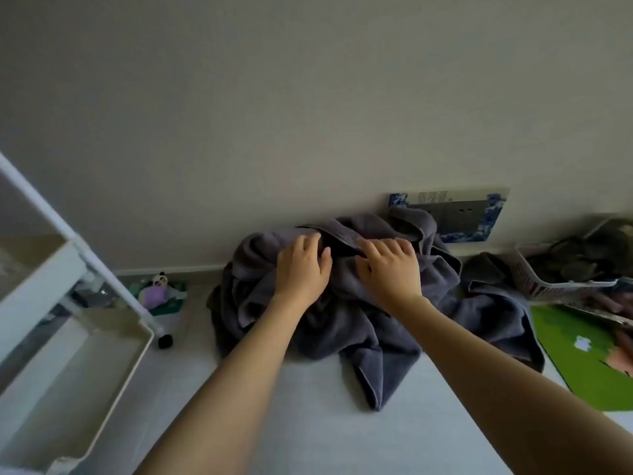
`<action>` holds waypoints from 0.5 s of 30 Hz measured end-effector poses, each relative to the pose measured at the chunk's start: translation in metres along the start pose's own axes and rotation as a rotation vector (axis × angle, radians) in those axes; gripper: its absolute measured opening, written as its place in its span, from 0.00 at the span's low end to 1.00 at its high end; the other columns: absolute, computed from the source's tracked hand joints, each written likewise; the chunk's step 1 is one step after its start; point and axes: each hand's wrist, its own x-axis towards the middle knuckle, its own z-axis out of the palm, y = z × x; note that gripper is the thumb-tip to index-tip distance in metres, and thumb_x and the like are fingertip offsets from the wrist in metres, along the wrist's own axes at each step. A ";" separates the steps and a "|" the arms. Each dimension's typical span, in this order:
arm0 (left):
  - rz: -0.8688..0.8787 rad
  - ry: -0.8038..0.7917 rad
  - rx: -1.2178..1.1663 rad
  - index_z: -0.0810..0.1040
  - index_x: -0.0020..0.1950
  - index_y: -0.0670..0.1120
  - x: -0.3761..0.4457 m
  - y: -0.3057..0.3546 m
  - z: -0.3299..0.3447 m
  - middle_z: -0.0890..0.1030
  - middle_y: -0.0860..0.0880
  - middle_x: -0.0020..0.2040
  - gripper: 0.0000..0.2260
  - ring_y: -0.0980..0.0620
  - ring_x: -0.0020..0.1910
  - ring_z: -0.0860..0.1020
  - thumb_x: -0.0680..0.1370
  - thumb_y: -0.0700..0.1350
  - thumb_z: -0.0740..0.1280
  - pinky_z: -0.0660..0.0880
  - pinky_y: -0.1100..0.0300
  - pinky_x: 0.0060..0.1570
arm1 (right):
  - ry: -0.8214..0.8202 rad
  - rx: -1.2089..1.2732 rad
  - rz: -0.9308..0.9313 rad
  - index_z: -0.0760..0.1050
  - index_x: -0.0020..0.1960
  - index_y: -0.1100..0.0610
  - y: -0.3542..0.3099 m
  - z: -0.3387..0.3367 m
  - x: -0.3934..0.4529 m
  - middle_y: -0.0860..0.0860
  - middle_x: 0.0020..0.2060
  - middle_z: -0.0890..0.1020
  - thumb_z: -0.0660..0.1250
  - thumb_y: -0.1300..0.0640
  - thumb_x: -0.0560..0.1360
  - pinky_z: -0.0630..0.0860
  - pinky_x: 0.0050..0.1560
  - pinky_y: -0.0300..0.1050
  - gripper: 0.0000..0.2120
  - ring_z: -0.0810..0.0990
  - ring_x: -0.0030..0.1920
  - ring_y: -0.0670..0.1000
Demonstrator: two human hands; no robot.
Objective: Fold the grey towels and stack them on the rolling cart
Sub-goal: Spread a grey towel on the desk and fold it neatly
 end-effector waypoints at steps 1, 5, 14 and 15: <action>-0.014 -0.033 0.012 0.75 0.61 0.40 0.003 -0.003 0.010 0.78 0.40 0.54 0.26 0.37 0.50 0.78 0.76 0.55 0.49 0.74 0.47 0.47 | -0.022 0.017 -0.013 0.79 0.56 0.55 0.006 0.012 0.000 0.52 0.49 0.84 0.58 0.50 0.74 0.65 0.57 0.48 0.17 0.81 0.49 0.55; -0.033 0.035 0.089 0.73 0.66 0.42 0.016 -0.024 0.047 0.76 0.40 0.62 0.23 0.38 0.59 0.76 0.76 0.54 0.54 0.73 0.45 0.52 | -0.049 0.001 0.005 0.75 0.63 0.55 0.021 0.052 0.006 0.56 0.59 0.79 0.58 0.45 0.75 0.65 0.62 0.51 0.22 0.77 0.60 0.58; 0.082 -0.120 0.002 0.73 0.67 0.55 0.064 -0.032 0.058 0.73 0.47 0.65 0.23 0.43 0.58 0.72 0.75 0.60 0.56 0.65 0.48 0.55 | -0.064 0.218 0.048 0.79 0.53 0.56 0.039 0.077 0.017 0.51 0.37 0.82 0.59 0.44 0.75 0.73 0.47 0.49 0.18 0.80 0.38 0.56; 0.091 -0.142 0.003 0.76 0.64 0.56 0.068 -0.033 0.057 0.73 0.48 0.64 0.20 0.43 0.59 0.71 0.75 0.59 0.59 0.64 0.49 0.56 | -0.060 0.254 0.052 0.80 0.51 0.56 0.039 0.076 0.016 0.52 0.37 0.82 0.59 0.45 0.75 0.74 0.46 0.49 0.18 0.80 0.38 0.56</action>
